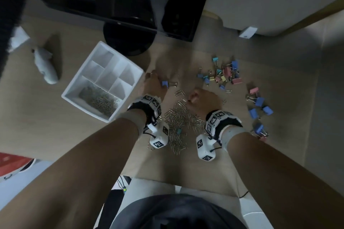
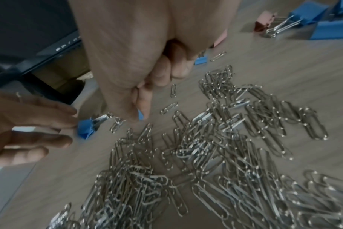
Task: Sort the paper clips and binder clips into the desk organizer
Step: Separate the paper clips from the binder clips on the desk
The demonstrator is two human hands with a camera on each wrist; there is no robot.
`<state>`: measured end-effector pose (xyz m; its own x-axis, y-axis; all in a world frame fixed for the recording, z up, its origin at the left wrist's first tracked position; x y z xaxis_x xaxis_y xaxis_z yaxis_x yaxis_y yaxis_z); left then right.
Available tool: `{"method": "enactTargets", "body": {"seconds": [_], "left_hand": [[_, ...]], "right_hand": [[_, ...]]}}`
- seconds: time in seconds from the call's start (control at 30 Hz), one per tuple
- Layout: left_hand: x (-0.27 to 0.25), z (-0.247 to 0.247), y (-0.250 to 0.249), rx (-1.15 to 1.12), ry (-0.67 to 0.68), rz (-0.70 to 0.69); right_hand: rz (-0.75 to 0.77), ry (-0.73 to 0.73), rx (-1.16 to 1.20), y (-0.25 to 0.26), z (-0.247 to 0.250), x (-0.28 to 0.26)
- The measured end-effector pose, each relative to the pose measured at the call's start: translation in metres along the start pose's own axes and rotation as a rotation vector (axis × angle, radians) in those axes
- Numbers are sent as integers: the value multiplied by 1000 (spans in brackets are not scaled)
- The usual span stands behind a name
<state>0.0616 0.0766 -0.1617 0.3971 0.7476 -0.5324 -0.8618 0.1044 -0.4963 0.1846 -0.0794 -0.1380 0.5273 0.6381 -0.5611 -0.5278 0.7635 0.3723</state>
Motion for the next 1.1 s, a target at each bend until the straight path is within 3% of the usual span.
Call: {"method": "enactTargets", "body": {"seconds": [0.2,0.33,0.53,0.67,0.87,0.97,1.1], "left_hand": [[-14,6,-10,23,-40,-58],[-26,1,-11,59,-17,-102],[-41,-10,-5,71,-18,-102],[-54,-19,-11,95,-21,-131],[-67,-31,-23,166,45,-177],[-70,-40,-28,197,82,-232],[-74,-49,-30,323,210,-241]], "right_hand": [[-117,-148,101,-6,27,10],[-85,-291,151,-15,43,30],[14,-332,47,-29,55,29],[-26,-398,-72,-45,54,0],[-102,-166,-56,-64,27,-22],[-150,-141,-23,-70,11,-26],[-46,-44,-29,-62,-5,-31]]}}
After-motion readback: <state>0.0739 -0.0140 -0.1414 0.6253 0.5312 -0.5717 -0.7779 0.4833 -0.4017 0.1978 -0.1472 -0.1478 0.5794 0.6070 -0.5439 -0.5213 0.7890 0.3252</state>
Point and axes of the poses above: each hand's wrist, its own x-axis towards the middle knuckle, its own z-axis out of the back of the hand, y = z × x, the point moved 1 cm from there along x, towards the middle knuckle, and after that the axes turned 3 degrees about -z, right-handed, at the moved point
